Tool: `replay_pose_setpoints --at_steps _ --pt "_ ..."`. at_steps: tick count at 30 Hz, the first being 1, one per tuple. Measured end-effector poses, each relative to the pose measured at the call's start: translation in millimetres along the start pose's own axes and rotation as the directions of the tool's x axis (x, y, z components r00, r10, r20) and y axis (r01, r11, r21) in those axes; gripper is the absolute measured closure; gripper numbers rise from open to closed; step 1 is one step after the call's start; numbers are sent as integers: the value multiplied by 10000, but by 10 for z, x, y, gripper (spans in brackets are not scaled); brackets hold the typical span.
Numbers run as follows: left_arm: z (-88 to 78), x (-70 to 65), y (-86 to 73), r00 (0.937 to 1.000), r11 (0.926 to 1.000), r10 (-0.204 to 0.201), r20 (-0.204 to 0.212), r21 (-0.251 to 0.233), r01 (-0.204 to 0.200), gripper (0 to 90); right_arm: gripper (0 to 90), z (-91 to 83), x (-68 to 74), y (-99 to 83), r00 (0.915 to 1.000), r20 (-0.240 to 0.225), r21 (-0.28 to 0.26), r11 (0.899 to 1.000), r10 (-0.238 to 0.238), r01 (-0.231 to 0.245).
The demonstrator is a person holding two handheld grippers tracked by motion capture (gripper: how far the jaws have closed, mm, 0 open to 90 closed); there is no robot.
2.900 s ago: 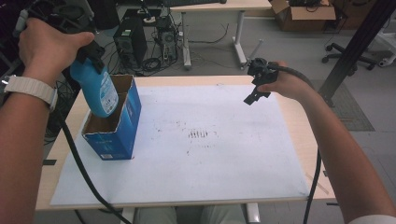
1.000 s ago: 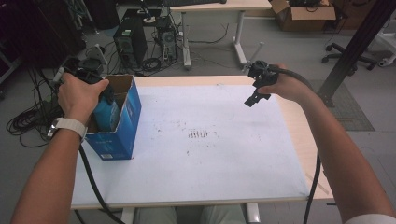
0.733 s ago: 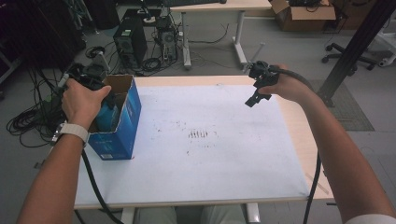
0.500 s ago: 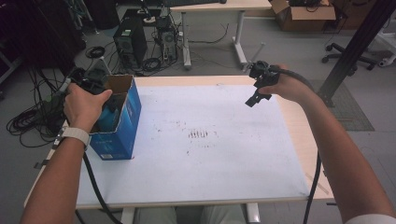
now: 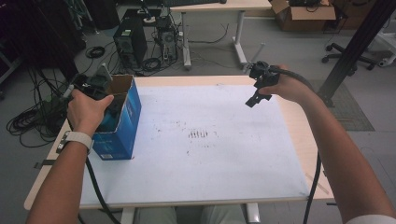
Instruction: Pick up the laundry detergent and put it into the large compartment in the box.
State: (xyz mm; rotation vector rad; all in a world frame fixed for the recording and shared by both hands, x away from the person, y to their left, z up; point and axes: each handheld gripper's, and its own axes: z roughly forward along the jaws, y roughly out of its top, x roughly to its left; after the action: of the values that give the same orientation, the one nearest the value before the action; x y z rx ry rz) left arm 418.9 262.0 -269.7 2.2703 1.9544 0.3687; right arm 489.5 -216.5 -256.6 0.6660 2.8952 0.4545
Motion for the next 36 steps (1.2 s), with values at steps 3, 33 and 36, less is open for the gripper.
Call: replay_pose_setpoints --at_steps 3,33,36 --pt "28 7 -7 10000 10000 -12 21 33 12 375 78 12 -3 -3 10000 -19 -2 10000 2 -2" --pt "54 17 6 9997 9999 -166 183 -2 166 357 78 18 1 -19 10000 -32 -34 10000 13 -13" --pt "54 13 4 9997 9999 -124 222 -8 124 342 78 25 9 -8 10000 -54 -22 10000 -19 19"
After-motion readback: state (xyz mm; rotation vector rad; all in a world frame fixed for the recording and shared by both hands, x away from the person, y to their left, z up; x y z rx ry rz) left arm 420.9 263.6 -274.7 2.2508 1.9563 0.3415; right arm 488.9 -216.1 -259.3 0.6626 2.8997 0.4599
